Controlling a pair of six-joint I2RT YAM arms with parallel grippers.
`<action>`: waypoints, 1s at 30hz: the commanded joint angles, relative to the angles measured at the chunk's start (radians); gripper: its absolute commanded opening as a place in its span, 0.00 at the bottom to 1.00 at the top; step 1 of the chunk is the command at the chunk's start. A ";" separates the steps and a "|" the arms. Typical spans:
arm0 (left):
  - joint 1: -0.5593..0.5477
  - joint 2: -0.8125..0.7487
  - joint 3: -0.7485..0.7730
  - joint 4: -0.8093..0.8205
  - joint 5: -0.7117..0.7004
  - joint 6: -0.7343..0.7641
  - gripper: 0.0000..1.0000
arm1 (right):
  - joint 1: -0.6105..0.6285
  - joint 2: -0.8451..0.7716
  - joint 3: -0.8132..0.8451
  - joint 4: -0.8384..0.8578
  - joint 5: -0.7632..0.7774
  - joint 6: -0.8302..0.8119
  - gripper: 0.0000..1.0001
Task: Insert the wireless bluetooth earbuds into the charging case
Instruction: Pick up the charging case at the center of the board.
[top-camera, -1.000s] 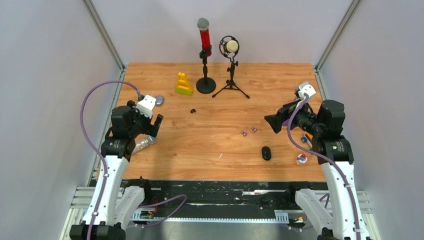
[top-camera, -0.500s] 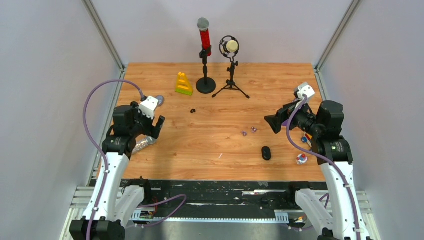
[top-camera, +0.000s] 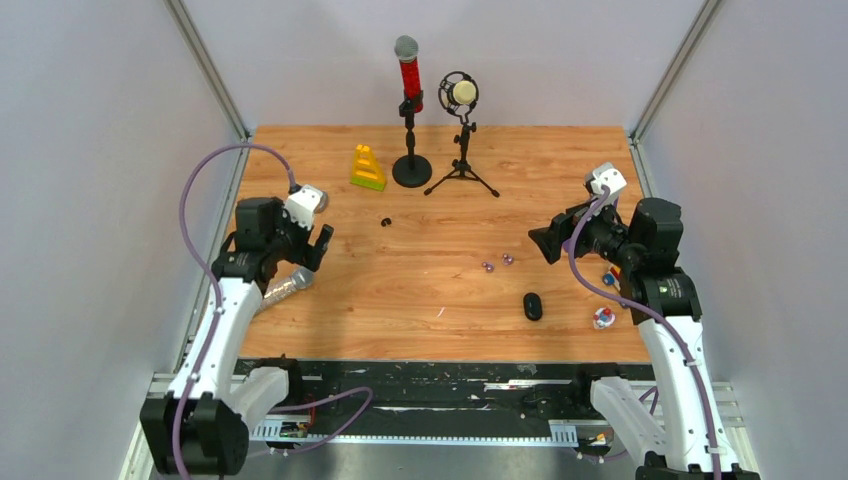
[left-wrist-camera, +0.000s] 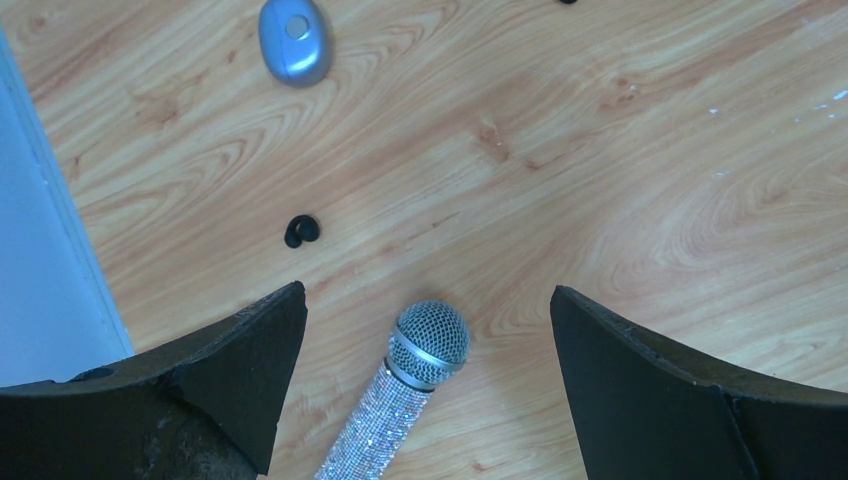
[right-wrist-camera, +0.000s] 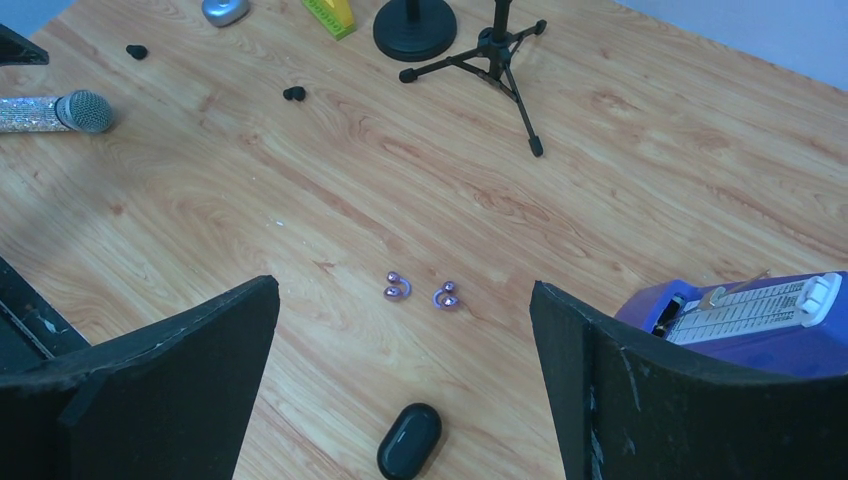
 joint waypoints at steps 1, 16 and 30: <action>0.007 0.112 0.088 0.028 -0.050 0.015 1.00 | 0.007 -0.009 -0.010 0.054 -0.003 -0.012 1.00; 0.007 0.664 0.393 0.196 -0.055 -0.013 0.99 | 0.007 -0.022 -0.025 0.068 -0.001 -0.015 1.00; 0.043 1.059 0.724 0.096 -0.085 -0.019 0.91 | 0.007 -0.010 -0.037 0.071 -0.005 -0.035 1.00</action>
